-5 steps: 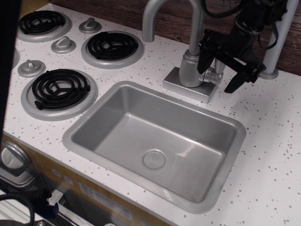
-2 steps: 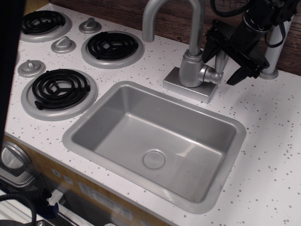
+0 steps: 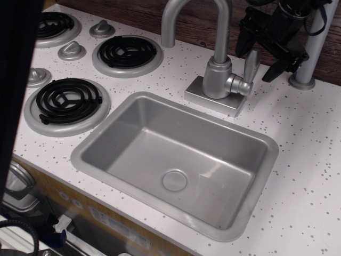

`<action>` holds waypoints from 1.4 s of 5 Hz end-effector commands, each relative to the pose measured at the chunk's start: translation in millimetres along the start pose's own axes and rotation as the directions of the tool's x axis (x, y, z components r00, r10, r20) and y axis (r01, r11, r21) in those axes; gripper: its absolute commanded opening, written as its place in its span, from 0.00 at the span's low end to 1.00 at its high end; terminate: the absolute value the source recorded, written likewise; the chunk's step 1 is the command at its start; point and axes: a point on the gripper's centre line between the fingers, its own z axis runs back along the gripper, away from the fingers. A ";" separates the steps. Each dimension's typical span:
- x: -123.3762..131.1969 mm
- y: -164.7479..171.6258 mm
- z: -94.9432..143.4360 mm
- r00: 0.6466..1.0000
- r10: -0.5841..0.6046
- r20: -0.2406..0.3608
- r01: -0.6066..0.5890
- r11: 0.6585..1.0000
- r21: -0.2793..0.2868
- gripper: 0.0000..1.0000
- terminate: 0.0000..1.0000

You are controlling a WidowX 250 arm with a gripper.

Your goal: Lever vertical to front

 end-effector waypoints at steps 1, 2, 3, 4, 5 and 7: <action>12.2 13.3 14.6 0.998 0.008 0.055 -0.008 1.000 -0.004 1.00 0.00; 10.6 13.0 13.1 0.999 0.014 0.045 -0.014 1.000 -0.008 0.00 0.00; 1.6 10.9 13.4 0.999 0.036 0.021 -0.035 0.999 -0.017 0.00 0.00; -8.1 7.8 13.3 0.998 0.060 -0.034 -0.062 0.997 -0.039 0.00 0.00; -22.6 2.4 6.2 0.996 0.080 -0.038 -0.082 0.995 -0.052 0.00 0.00; -34.5 -0.6 -15.7 0.991 0.120 -0.058 -0.127 0.980 -0.153 0.00 0.00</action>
